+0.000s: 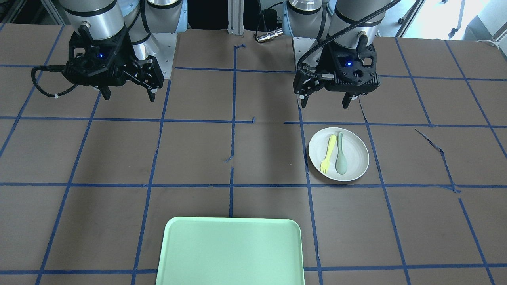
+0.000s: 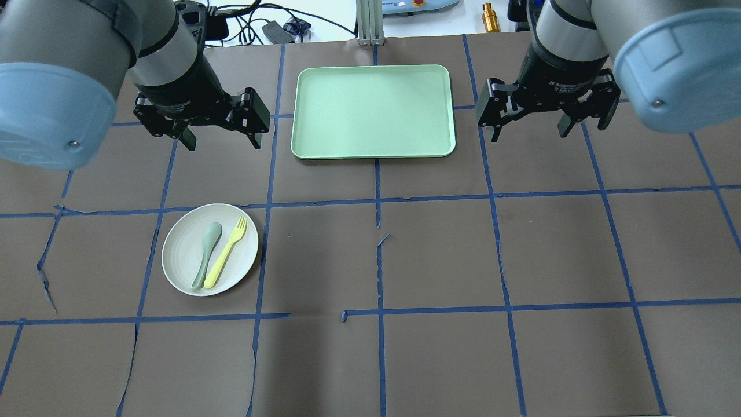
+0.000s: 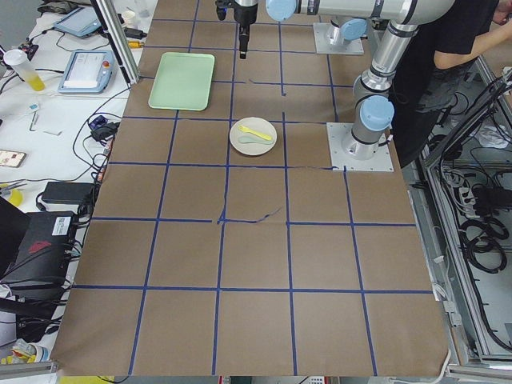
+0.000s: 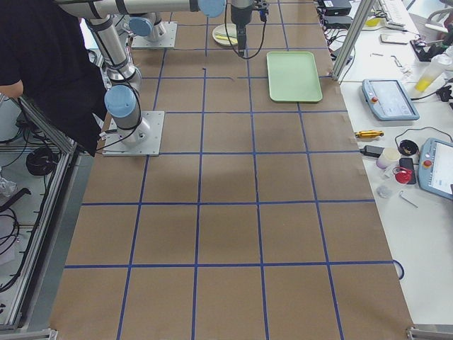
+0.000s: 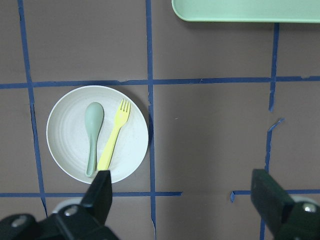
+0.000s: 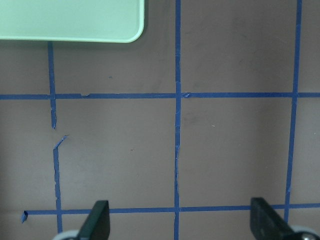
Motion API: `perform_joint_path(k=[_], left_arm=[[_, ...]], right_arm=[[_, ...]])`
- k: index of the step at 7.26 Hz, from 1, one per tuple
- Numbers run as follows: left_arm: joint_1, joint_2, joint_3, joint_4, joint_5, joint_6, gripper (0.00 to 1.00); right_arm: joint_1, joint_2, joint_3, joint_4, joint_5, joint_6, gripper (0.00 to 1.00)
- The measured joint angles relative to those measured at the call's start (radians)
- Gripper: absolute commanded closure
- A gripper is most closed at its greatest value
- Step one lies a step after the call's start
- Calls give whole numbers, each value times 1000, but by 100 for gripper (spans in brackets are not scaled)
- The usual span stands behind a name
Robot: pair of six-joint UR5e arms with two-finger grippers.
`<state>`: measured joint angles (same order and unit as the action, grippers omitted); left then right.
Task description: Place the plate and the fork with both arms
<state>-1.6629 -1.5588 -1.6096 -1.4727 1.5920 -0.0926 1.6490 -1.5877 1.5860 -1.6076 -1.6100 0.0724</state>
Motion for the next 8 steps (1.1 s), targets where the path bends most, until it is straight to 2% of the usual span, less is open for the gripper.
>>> perform_joint_path(k=[4, 8], left_arm=[[0, 2, -1, 0, -1, -1, 0], [-1, 2, -3, -2, -1, -1, 0]], right_arm=[[0, 4, 1, -11, 3, 2, 0], [3, 13, 1, -68, 10, 2, 0]])
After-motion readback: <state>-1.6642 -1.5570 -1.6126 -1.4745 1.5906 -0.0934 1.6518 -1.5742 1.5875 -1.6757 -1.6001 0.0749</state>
